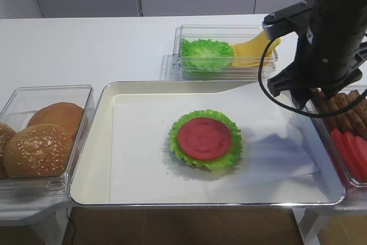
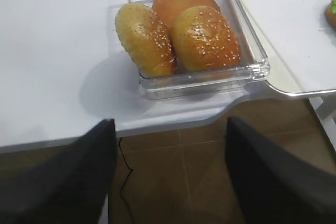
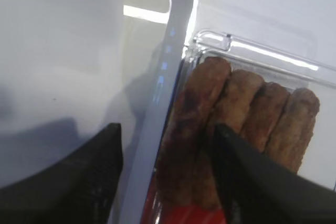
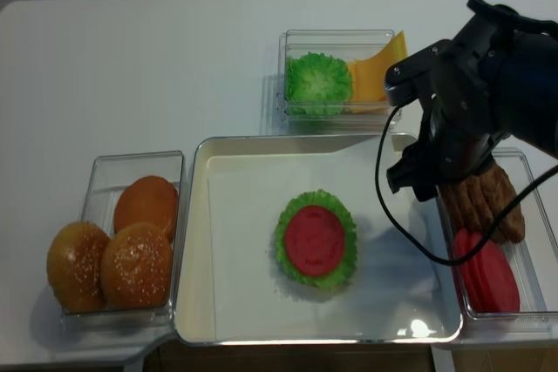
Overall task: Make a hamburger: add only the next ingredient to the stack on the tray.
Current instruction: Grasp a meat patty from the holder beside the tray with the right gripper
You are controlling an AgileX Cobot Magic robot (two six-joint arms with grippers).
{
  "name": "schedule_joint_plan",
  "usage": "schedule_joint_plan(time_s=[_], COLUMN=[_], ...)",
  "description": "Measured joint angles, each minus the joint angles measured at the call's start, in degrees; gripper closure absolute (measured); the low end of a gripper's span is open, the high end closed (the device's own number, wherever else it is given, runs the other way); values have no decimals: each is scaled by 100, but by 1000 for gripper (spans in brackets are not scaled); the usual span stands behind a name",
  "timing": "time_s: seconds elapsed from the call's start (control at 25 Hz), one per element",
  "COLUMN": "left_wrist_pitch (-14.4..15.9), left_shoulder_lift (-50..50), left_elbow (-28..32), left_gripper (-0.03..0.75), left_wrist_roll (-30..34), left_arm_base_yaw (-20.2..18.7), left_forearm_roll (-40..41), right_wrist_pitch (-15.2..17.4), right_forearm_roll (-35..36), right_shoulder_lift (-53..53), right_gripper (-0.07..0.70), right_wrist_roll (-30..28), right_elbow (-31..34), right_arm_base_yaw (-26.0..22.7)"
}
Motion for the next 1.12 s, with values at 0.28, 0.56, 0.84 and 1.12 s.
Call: schedule_joint_plan(time_s=[0.28,0.56,0.84,1.12], left_wrist_pitch=[0,0,0,0], left_shoulder_lift=[0,0,0,0], left_elbow=[0,0,0,0], left_gripper=[238,238,238,238], left_wrist_roll=[0,0,0,0], left_arm_base_yaw=[0,0,0,0], left_forearm_roll=[0,0,0,0], right_wrist_pitch=[-5,-5,5,128], right_forearm_roll=[-192,-181,-181,-145], right_shoulder_lift=[36,36,36,36], right_gripper=[295,451,500,500], right_wrist_roll=[148,236,428,438], right_elbow=[-10,-10,-12,-80], right_arm_base_yaw=[9,9,9,9])
